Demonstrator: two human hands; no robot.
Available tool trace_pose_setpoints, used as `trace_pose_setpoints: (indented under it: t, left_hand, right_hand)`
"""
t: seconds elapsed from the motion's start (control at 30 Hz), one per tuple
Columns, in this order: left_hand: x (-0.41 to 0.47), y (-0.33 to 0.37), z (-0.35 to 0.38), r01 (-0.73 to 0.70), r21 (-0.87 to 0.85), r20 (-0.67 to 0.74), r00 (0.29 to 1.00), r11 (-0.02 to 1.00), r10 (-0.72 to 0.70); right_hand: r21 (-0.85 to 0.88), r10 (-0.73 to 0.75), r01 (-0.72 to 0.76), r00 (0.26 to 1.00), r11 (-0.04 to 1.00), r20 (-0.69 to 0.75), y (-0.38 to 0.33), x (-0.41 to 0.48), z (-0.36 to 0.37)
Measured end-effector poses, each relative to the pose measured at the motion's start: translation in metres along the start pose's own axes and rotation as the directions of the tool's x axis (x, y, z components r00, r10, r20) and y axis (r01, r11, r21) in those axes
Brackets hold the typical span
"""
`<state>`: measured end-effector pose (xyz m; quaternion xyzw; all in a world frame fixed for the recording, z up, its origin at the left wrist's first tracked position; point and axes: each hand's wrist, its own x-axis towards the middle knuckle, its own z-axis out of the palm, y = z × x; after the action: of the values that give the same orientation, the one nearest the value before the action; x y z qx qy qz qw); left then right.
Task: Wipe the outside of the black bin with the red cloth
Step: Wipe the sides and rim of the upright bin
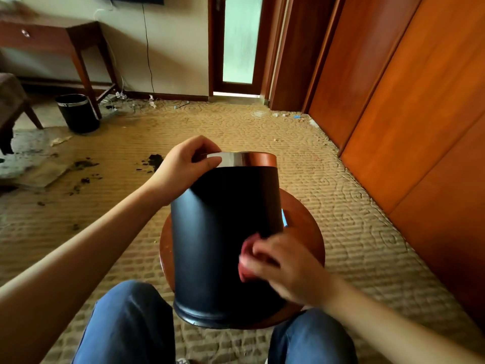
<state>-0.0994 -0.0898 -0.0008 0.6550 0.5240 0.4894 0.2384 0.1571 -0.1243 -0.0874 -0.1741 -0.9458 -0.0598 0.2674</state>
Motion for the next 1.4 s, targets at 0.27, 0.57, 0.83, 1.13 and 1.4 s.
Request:
trace_pose_setpoints:
  t: [0.27,0.57,0.83,1.13,1.4]
  left_hand:
    - [0.008,-0.003,-0.005,0.040,0.029,-0.030,0.999,0.999,-0.039]
    - [0.008,-0.010,-0.008,0.078,-0.009,-0.063,0.995,0.997,-0.078]
    - [0.006,-0.008,-0.014,0.117,0.017,-0.079,0.990,0.993,-0.115]
    - [0.006,-0.002,0.000,0.082,-0.022,-0.027,0.996,0.996,-0.082]
    - [0.015,0.004,0.002,0.104,-0.033,0.002,0.995,0.994,-0.104]
  right_hand:
    - [-0.065,0.211,-0.239,0.933,0.969,-0.291,0.023,0.071,0.002]
    - [-0.163,-0.267,0.271,0.963,0.949,0.045,0.001,0.017,0.000]
    - [-0.138,-0.036,0.017,0.990,0.990,-0.134,-0.006,0.076,0.010]
    - [-0.245,-0.394,0.379,0.919,0.892,-0.015,-0.015,0.070,0.020]
    - [-0.141,-0.155,0.145,0.986,0.979,-0.060,-0.020,0.056,0.022]
